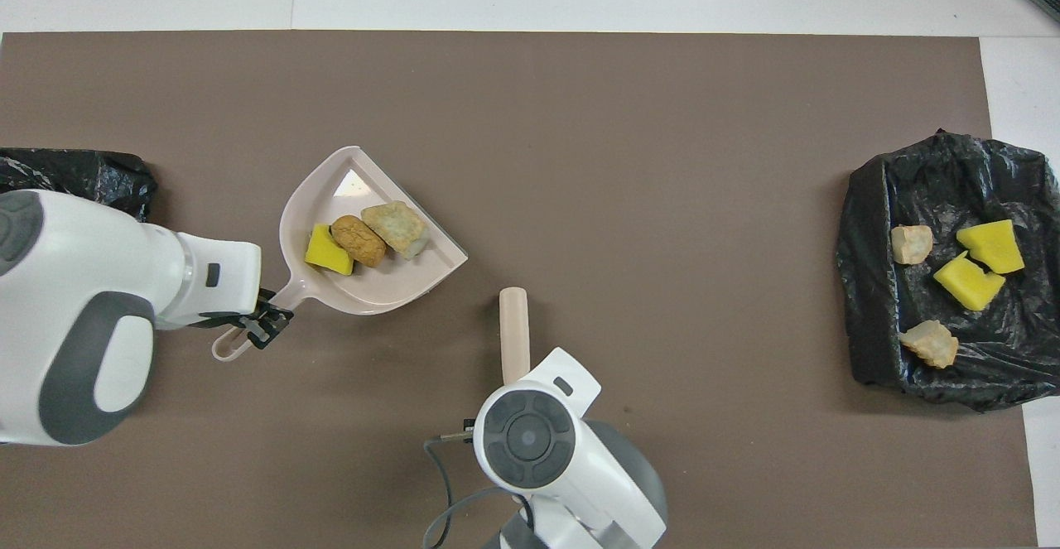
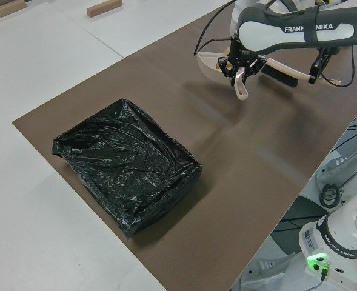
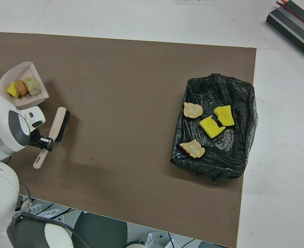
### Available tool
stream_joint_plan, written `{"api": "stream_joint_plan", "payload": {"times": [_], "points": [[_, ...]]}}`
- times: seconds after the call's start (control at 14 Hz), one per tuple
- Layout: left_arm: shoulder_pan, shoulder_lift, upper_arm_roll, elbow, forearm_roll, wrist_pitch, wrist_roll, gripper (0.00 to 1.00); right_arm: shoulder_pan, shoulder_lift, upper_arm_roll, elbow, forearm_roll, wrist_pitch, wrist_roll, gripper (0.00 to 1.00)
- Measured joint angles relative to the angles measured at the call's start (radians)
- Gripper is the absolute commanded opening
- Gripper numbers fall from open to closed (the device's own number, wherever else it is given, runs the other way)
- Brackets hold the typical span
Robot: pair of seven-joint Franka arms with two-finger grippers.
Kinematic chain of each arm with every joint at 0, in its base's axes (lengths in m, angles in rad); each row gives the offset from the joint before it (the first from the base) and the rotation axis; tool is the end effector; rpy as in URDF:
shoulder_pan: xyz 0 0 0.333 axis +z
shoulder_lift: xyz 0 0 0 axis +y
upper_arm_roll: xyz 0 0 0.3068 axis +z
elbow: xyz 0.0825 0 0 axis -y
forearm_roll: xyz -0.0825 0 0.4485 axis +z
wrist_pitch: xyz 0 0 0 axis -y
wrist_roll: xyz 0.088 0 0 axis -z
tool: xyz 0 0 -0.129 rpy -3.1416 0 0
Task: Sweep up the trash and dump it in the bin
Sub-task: 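Carry the loaded dustpan with the left gripper toward the nearby black bag, then tip the dustpan with the left gripper while the right gripper lays the brush down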
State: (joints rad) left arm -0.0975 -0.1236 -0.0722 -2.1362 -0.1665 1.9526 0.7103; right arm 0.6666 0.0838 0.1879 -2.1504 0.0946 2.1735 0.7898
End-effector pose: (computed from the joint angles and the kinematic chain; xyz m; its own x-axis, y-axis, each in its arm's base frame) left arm 0.5548 -0.1099 0.3972 0.6895 -0.7230 0.0431 -0.7200 -0.6778 0.1489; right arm 0.3846 0.4505 0.2877 0.9941 0.0095 -0.1076 0.0075 -0.9998 -0.0193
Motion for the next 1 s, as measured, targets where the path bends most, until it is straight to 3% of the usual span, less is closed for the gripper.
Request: {"api": "stream_joint_plan", "payload": {"times": [0.21,0.29,0.36,0.64,1.0], "points": [[0.121,-0.014,0.004,0.084,0.001,-0.128,0.001,0.0,0.055,0.006,0.0,-0.025,-0.006,0.015,0.055,0.0],[0.163,-0.014,0.004,0.105,0.002,-0.152,0.003,0.0,0.059,0.005,0.0,-0.027,-0.006,0.016,0.055,0.23],[0.2,-0.014,0.005,0.118,0.002,-0.166,0.004,0.0,0.06,0.005,0.0,-0.028,-0.007,0.016,0.055,0.99],[0.362,-0.006,0.007,0.147,0.019,-0.174,0.019,0.0,0.059,0.005,-0.005,-0.022,-0.007,0.009,0.055,1.0],[0.498,0.043,0.036,0.229,0.124,-0.144,0.214,0.0,0.0,-0.018,-0.016,0.103,-0.013,-0.162,0.037,1.0]]}}
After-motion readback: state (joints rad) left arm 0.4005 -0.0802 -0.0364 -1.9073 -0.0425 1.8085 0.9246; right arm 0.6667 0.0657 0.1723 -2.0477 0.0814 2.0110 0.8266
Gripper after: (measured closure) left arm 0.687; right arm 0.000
